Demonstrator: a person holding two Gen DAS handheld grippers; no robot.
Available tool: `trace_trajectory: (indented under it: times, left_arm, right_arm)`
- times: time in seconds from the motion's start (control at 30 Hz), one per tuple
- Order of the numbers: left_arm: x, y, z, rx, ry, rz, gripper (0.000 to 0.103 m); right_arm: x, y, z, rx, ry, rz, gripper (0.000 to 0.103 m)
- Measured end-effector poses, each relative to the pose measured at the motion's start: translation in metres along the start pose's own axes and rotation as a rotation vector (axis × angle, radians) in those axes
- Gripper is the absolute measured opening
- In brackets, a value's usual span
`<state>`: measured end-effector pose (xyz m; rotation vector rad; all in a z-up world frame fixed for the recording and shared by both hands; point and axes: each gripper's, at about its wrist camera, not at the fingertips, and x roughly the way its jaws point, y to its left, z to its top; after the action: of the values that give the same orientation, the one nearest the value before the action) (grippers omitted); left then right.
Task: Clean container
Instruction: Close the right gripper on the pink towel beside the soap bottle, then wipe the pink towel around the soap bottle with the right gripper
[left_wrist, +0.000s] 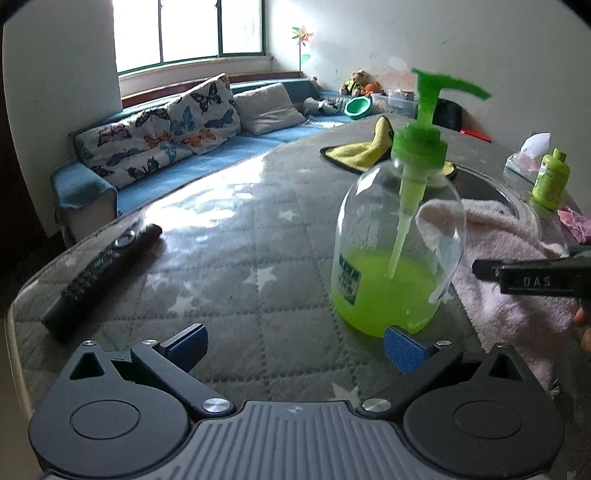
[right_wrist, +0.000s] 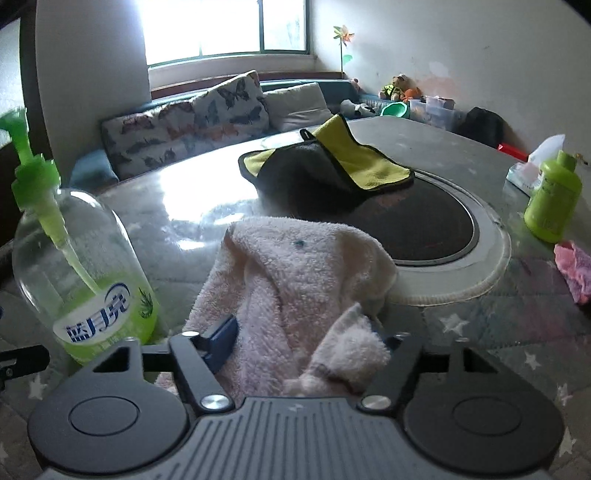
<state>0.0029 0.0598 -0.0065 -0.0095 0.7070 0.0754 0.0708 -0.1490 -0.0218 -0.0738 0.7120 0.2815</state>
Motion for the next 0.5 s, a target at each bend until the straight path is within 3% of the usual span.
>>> trace_trajectory:
  times: [0.07, 0.23, 0.37, 0.43, 0.5]
  left_arm:
    - [-0.002, 0.000, 0.003, 0.004, -0.013, -0.007, 0.103]
    - [-0.006, 0.002, 0.014, 0.015, -0.044, -0.023, 0.103]
    - [-0.006, 0.004, 0.021, 0.028, -0.059, -0.039, 0.103]
    - [-0.005, 0.004, 0.023, 0.035, -0.061, -0.048, 0.103]
    - [-0.004, 0.003, 0.024, 0.044, -0.060, -0.054, 0.103]
  right_arm:
    - [-0.006, -0.005, 0.003, 0.052, -0.006, 0.038, 0.044]
    - [-0.028, -0.021, 0.017, 0.208, -0.071, 0.202, 0.041]
    - [-0.053, -0.022, 0.035, 0.307, -0.167, 0.409, 0.041]
    - [-0.054, -0.018, 0.042, 0.327, -0.175, 0.491, 0.041]
    - [-0.047, -0.012, 0.045, 0.312, -0.153, 0.506, 0.041]
